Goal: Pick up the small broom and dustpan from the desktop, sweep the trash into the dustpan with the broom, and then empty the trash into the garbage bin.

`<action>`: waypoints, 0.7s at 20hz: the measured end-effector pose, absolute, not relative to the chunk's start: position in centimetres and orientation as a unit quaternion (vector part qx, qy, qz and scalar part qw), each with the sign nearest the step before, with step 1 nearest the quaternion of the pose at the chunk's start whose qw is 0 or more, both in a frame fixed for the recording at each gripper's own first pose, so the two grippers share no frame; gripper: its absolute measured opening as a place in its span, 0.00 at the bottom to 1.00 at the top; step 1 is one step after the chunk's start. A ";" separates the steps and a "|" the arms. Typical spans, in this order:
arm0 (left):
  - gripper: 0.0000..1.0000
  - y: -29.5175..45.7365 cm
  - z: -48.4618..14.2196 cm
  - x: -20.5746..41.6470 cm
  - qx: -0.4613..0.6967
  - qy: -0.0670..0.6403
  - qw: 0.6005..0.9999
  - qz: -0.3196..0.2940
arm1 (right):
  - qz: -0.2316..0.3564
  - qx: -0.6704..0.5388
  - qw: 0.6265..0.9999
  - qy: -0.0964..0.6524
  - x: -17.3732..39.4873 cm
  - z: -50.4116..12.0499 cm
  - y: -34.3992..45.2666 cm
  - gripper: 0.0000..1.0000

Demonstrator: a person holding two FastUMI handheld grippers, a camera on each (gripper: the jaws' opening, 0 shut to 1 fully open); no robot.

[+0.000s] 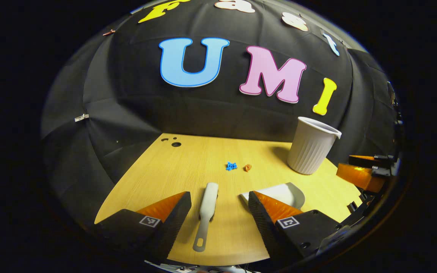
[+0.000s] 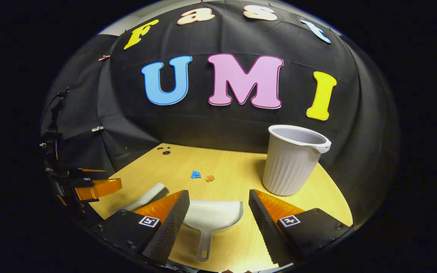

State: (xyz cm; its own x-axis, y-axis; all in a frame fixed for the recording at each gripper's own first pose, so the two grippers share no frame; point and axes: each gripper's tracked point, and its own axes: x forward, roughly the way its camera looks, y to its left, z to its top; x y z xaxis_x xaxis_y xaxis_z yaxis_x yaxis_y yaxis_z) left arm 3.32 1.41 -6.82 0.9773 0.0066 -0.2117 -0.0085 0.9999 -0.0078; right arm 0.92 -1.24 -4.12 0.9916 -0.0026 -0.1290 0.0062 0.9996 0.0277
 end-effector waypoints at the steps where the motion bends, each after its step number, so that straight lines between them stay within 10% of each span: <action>1: 0.96 1.5 -7.7 3.9 -0.007 0.127 0.992 0.007 | -0.002 0.015 0.998 0.069 1.0 -4.3 -1.3 0.98; 14: 0.96 3.6 -18.0 10.2 -0.017 0.338 0.941 0.014 | 0.017 0.052 0.989 0.134 1.9 -8.5 -0.5 0.98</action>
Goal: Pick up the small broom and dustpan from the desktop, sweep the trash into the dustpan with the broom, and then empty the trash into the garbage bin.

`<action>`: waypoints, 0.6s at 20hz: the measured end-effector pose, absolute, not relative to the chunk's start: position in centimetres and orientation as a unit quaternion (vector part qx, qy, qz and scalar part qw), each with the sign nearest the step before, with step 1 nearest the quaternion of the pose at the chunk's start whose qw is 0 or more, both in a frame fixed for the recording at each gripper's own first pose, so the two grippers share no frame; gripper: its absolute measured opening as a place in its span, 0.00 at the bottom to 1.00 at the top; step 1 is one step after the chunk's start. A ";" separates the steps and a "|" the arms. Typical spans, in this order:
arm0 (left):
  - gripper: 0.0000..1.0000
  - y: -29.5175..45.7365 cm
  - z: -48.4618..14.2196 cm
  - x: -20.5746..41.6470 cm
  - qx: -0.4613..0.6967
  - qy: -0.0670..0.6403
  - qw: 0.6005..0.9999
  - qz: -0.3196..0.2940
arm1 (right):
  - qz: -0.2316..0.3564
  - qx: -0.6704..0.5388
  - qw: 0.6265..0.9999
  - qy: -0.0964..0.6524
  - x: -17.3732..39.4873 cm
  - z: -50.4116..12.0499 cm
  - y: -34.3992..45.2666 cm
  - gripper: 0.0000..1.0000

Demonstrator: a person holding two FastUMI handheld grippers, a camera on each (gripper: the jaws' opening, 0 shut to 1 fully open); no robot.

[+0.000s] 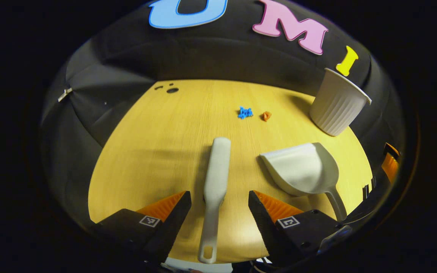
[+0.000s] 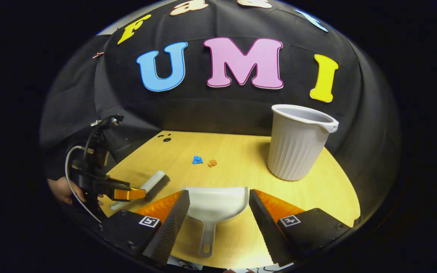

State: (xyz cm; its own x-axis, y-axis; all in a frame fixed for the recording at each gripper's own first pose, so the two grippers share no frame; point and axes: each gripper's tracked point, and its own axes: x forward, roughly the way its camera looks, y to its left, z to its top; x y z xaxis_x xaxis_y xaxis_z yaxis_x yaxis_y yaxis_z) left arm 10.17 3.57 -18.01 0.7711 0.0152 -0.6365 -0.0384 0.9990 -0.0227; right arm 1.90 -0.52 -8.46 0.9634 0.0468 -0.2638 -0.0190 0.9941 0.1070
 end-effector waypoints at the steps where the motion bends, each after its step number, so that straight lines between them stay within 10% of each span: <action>1: 0.96 3.8 -18.6 10.2 -0.016 0.354 0.935 0.015 | 0.016 0.056 0.988 0.142 2.1 -8.9 -0.5 0.98; 12: 0.88 4.1 -22.7 12.4 0.009 0.425 0.905 0.010 | 0.010 0.086 0.976 0.200 2.3 -12.3 -0.7 0.99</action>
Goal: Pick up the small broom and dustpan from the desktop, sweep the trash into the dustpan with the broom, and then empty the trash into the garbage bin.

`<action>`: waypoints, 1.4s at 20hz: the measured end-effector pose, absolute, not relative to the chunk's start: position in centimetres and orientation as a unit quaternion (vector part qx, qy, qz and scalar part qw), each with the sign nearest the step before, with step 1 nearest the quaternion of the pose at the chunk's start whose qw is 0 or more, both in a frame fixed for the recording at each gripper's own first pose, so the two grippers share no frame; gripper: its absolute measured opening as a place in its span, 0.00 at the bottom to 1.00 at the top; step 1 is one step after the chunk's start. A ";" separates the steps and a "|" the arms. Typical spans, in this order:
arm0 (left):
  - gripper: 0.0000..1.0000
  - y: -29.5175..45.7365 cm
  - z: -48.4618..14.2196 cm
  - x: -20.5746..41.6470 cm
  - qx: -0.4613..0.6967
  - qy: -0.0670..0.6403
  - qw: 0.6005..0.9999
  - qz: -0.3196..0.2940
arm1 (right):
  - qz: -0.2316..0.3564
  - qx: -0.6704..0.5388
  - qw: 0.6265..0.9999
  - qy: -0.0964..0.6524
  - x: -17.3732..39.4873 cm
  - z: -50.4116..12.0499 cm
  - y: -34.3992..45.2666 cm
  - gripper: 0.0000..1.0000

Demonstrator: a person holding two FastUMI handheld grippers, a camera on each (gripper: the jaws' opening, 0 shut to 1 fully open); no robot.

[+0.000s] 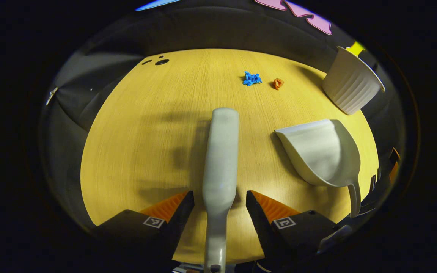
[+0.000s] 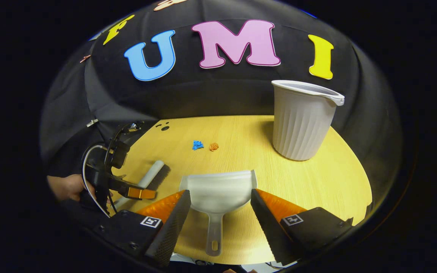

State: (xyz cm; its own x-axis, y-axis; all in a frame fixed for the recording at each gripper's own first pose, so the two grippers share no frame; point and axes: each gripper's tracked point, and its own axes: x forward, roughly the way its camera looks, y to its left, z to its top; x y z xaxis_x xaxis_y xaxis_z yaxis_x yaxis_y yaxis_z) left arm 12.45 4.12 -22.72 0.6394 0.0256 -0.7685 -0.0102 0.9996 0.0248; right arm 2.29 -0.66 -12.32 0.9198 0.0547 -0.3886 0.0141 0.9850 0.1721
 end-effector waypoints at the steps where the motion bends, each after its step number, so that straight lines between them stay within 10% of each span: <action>1: 0.86 3.9 -23.3 12.3 0.005 0.430 0.903 0.007 | 0.009 0.089 0.974 0.208 2.2 -12.7 -0.7 0.99; 11: 0.33 5.2 -23.9 12.2 0.035 0.427 0.903 0.022 | 0.010 0.095 0.967 0.237 2.2 -13.8 -0.3 0.99; 28: 0.22 7.4 -19.4 6.1 -0.017 0.305 0.952 0.004 | -0.006 0.136 0.928 0.347 1.1 -19.1 2.1 1.00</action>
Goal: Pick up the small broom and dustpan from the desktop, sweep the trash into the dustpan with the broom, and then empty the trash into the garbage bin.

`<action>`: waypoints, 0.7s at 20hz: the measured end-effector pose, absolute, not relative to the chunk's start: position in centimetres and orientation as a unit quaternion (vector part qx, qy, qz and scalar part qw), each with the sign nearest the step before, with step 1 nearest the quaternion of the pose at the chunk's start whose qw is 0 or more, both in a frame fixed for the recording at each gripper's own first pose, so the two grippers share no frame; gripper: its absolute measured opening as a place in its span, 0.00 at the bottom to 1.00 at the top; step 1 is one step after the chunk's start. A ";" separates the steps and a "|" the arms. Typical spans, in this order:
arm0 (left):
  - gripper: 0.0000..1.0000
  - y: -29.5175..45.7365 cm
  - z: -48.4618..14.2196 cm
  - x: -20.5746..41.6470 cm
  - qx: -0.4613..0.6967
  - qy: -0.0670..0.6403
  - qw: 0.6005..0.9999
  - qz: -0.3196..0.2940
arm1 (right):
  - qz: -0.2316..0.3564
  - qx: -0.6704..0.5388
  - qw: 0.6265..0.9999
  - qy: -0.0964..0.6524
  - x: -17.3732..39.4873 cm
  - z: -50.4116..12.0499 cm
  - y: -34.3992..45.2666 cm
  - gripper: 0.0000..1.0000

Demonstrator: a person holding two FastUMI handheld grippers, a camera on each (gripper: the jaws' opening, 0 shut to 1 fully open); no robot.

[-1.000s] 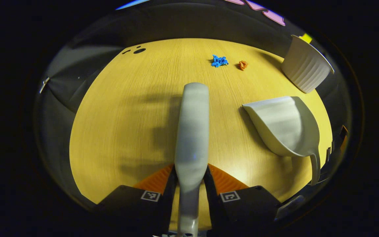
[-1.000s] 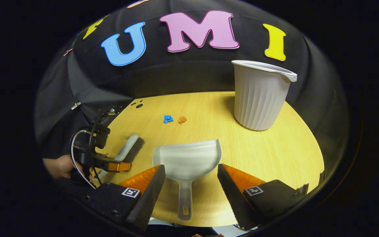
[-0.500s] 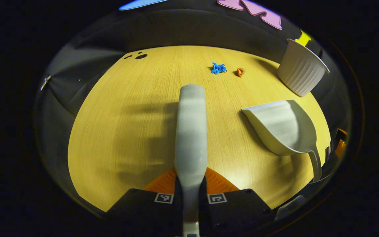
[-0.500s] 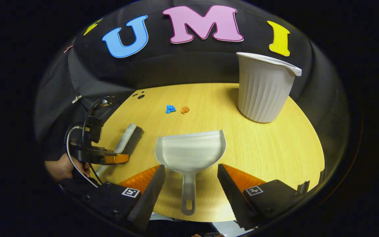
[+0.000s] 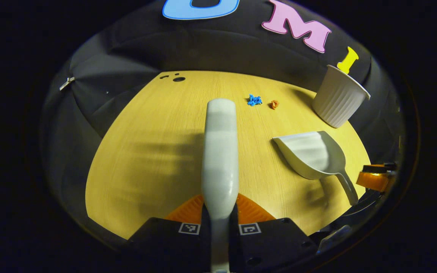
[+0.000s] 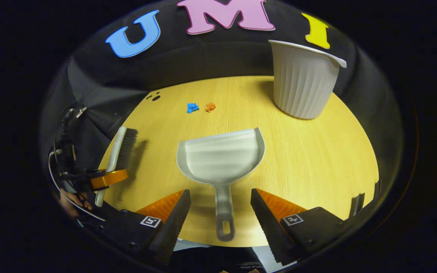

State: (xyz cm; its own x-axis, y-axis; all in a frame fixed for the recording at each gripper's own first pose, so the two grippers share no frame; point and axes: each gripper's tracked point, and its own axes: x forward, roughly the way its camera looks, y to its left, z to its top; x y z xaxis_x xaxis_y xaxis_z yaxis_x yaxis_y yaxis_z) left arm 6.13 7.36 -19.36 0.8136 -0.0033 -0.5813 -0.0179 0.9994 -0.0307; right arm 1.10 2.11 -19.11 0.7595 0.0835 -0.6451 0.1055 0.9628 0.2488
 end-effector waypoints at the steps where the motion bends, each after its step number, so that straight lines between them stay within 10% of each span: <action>1: 0.22 7.8 -19.3 5.7 -0.018 0.306 0.952 0.008 | -0.010 0.130 0.926 0.355 1.5 -19.7 2.1 0.99; 14: 0.23 9.7 -18.9 3.7 -0.043 0.310 0.948 0.055 | -0.011 0.057 0.897 0.438 5.3 -27.4 2.5 0.92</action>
State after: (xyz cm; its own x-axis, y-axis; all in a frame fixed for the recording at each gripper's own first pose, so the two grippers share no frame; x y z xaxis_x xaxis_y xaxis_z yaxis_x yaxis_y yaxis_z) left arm 3.73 9.72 -18.92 0.8015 0.0780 -0.5930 -0.1310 0.9903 -0.0468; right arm 5.33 2.48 -27.39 0.6153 0.0293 -0.7877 0.0701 0.9933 0.0917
